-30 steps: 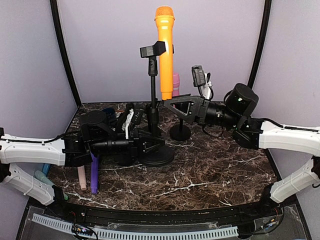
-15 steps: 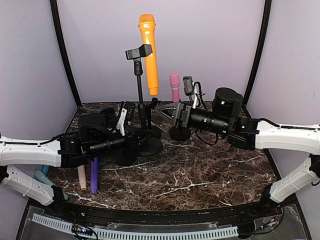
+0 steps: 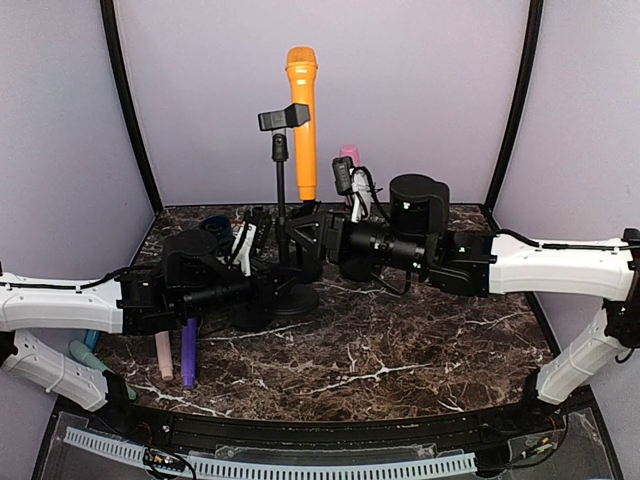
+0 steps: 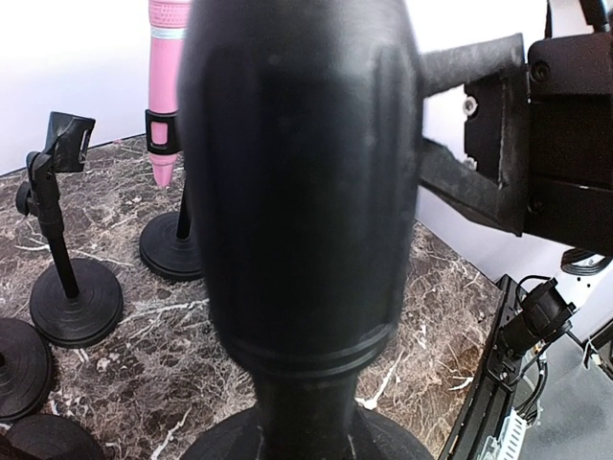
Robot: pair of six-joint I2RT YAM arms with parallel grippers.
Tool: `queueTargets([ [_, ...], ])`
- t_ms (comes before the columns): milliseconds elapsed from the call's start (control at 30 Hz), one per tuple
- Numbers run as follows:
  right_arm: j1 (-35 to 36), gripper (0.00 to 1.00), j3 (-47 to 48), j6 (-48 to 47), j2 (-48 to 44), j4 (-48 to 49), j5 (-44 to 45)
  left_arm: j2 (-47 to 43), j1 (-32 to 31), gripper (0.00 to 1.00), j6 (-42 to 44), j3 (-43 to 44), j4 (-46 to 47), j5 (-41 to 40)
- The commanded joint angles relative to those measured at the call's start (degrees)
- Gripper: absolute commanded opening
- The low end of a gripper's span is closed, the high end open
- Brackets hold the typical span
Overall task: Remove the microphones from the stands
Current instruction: Unscrew the knob on the stand of the microphone stand.
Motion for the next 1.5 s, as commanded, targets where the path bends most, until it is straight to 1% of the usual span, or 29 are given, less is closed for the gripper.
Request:
queueTargets([
  [0, 1.7, 0.47, 3.9, -3.5, 1.6, -2.9, 5.2, -0.8, 0.2, 0.00, -0.5, 2.7, 4.1, 0.5],
  [133, 2.2, 0.45, 5.8, -4.4, 3.3, -5.4, 6.0, -0.6, 0.1, 0.00, -0.7, 2.7, 4.4, 0.6],
  [467, 3.1, 0.44, 7.9, -5.0, 5.7, -5.0, 4.9, 0.2, 0.2, 0.00, -0.8, 3.0, 4.7, 2.2],
  [700, 3.1, 0.34, 7.4, -6.1, 5.8, -3.6, 4.5, -0.6, 0.2, 0.00, -0.5, 2.5, 4.6, 3.1],
  [800, 3.1, 0.32, 7.3, -6.6, 6.0, -3.6, 3.8, -1.2, 0.2, 0.00, -0.4, 2.1, 5.3, 4.0],
  [900, 3.1, 0.31, 6.8, -6.8, 5.7, -3.1, 3.3, -1.3, 0.2, 0.00, -0.4, 2.1, 5.8, 4.9],
  [967, 3.1, 0.32, 6.4, -6.9, 5.6, -2.6, 3.0, -1.3, 0.2, 0.00, -0.5, 2.0, 6.6, 7.2],
  [1267, 2.9, 0.32, 6.0, -7.2, 5.6, -2.8, 3.8, -0.9, 0.2, 0.00, -0.8, 1.5, 8.8, 10.3],
  [1467, 2.6, 0.19, 4.9, -7.0, 4.5, -1.8, 4.7, -1.5, 0.2, 0.00, -1.3, 1.1, 9.1, 10.2],
])
